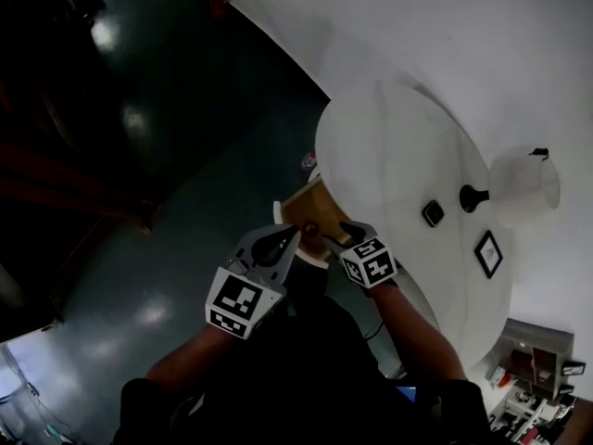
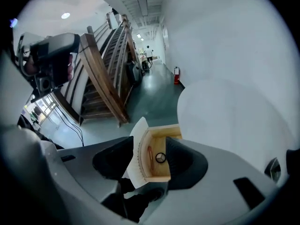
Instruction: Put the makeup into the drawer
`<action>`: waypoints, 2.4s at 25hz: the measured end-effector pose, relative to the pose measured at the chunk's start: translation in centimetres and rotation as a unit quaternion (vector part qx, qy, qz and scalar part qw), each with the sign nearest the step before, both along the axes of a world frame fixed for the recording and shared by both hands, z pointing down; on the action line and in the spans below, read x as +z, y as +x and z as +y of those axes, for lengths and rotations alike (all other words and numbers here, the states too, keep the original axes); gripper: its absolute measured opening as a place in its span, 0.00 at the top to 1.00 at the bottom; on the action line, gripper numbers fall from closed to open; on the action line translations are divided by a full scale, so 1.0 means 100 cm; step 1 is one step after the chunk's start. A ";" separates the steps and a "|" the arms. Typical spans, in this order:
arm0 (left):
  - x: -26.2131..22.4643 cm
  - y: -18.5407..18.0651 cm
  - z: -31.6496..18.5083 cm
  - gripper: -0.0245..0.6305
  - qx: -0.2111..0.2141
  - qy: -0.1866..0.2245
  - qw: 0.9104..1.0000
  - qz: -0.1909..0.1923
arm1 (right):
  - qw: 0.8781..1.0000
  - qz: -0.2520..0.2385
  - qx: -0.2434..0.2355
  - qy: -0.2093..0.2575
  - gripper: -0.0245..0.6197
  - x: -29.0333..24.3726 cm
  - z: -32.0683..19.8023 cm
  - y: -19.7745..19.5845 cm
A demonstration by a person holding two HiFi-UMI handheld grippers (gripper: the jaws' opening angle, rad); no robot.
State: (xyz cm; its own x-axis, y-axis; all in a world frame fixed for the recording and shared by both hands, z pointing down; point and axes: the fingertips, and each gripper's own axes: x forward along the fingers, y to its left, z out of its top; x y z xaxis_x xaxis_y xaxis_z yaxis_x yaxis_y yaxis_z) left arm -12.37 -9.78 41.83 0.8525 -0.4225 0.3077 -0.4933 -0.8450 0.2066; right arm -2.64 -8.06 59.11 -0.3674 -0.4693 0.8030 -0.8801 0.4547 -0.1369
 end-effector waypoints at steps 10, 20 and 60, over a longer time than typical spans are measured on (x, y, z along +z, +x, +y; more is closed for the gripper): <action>-0.024 0.068 0.033 0.95 0.012 0.030 0.999 -0.005 | 0.996 -0.040 0.050 0.067 0.63 -0.069 0.055 0.076; -0.051 0.149 0.093 0.95 0.017 0.053 0.998 -0.005 | 0.985 -0.072 0.092 0.130 0.69 -0.122 0.145 0.167; -0.062 0.226 0.057 0.95 0.096 0.064 0.993 0.026 | 0.971 -0.067 0.181 0.143 0.92 -0.144 0.099 0.262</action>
State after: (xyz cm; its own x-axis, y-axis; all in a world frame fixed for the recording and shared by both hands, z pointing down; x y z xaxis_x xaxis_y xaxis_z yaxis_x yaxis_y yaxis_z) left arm 10.21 -4.04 35.67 0.9345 -0.2839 0.2146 -0.3123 -0.9433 0.1124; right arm 23.61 1.86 44.66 -0.2279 -0.7842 0.5771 -0.9725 0.1543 -0.1743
